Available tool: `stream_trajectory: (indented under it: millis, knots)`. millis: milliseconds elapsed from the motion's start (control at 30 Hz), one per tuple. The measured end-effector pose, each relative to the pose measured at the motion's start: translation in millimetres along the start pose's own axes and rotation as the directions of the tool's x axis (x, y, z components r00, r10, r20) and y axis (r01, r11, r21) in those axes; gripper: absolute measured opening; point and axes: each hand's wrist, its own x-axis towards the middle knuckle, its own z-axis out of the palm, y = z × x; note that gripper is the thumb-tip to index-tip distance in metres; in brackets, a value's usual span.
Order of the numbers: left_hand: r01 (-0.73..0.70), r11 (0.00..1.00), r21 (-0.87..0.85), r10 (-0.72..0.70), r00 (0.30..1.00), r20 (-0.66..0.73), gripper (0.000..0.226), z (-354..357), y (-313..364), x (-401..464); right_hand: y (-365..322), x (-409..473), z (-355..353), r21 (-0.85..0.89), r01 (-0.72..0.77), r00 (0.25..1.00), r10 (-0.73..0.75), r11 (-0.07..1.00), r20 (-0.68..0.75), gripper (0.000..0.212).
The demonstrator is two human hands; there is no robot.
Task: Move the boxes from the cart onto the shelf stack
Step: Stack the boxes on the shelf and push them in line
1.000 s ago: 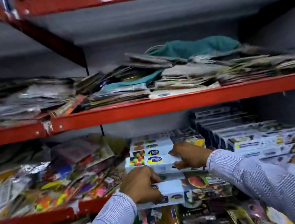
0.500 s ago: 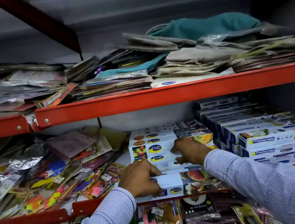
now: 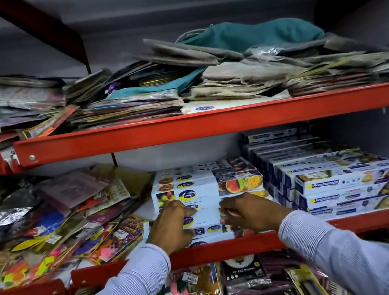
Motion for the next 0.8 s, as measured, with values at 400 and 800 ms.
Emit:
stream_trajectory:
  millis: [400,800]
  knots:
    - [-0.096,0.995,-0.037,0.087,0.977,-0.193,0.037,26,-5,-8,8,-5,22,0.058,-0.066,0.994,0.07,0.996,-0.08,0.05]
    - [-0.037,0.999,-0.015,0.034,0.984,-0.175,0.056,42,0,-5,23,-3,22,-0.026,-0.019,0.999,0.018,0.999,-0.05,0.049]
